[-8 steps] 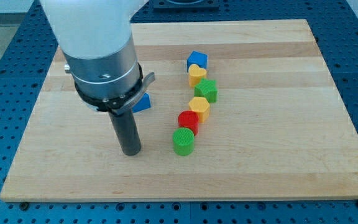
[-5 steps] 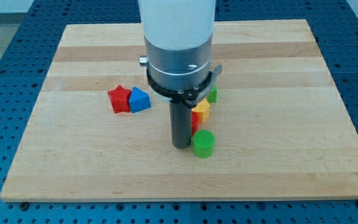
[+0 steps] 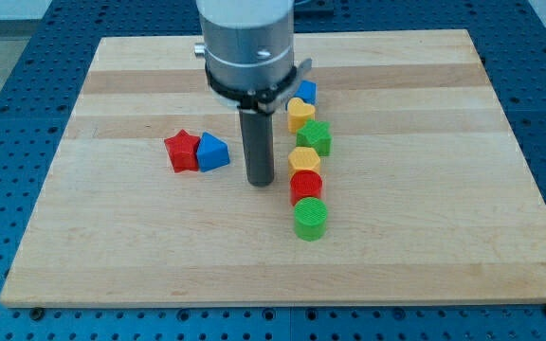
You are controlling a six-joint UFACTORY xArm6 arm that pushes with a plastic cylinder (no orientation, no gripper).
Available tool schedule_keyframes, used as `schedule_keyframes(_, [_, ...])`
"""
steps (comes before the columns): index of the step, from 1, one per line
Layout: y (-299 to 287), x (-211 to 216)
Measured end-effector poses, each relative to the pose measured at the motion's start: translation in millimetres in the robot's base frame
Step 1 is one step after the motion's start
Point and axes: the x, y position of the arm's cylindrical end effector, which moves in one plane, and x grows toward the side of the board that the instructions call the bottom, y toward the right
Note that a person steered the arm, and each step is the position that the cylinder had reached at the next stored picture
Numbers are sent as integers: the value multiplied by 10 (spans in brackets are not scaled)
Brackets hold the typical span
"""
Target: Slightly move the red circle towards the right
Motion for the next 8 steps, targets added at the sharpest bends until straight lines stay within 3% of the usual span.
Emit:
schedule_keyframes(1, [226,-124])
schedule_keyframes(3, [138,-233])
schedule_keyframes(5, [-454,-784])
schedule_keyframes(6, [-732,-550])
schedule_keyframes(7, [-953,-750])
schedule_keyframes(8, [-1599,-748])
